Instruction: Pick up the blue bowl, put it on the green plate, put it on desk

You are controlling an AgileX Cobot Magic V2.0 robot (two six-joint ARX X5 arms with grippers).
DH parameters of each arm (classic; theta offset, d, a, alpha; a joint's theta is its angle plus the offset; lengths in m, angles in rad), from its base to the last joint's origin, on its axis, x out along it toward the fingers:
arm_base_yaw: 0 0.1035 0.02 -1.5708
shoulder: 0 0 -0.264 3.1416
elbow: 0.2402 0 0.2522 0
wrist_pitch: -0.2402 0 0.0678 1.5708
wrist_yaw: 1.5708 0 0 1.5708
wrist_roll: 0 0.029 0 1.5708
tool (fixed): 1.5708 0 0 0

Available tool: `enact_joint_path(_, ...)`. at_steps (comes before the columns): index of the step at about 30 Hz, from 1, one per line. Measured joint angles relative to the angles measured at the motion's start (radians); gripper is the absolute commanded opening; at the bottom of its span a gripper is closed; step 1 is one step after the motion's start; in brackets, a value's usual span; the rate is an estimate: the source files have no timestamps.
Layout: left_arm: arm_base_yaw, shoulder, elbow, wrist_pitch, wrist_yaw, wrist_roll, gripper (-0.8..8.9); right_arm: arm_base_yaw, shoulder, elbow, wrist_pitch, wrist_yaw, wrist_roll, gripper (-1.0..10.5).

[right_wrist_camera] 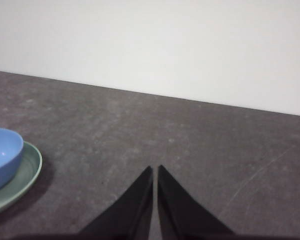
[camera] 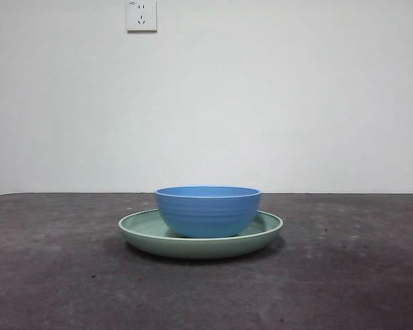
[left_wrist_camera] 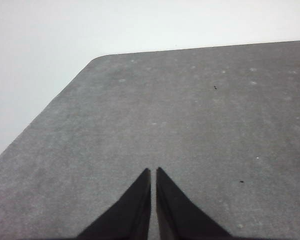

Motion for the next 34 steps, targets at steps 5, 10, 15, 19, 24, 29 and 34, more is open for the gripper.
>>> enact_joint_path(5,0.0,0.0,0.0,0.0,0.0,0.0,0.19,0.0,-0.048,-0.075,0.005,0.0,0.008,0.1)
enact_joint_path(10,0.0,0.0,0.0,0.0,0.0,0.0,0.19,0.0,-0.048,-0.103,-0.063,-0.001,0.042,0.1)
enact_joint_path(15,0.0,0.0,0.0,0.0,0.0,0.0,0.19,0.0,-0.049,-0.102,-0.064,-0.002,0.064,0.1)
enact_joint_path(19,0.0,0.0,0.0,0.0,0.0,0.0,0.19,0.001,-0.049,-0.102,-0.064,-0.002,0.064,0.1)
enact_joint_path(24,0.0,0.0,0.0,0.0,0.0,0.0,0.19,0.001,-0.049,-0.102,-0.064,-0.002,0.064,0.1)
enact_joint_path(29,0.0,0.0,0.0,0.0,0.0,0.0,0.19,0.001,-0.049,-0.102,-0.064,-0.002,0.064,0.1)
enact_joint_path(34,0.0,0.0,0.0,0.0,0.0,0.0,0.19,0.001,-0.049,-0.102,-0.064,-0.002,0.064,0.1)
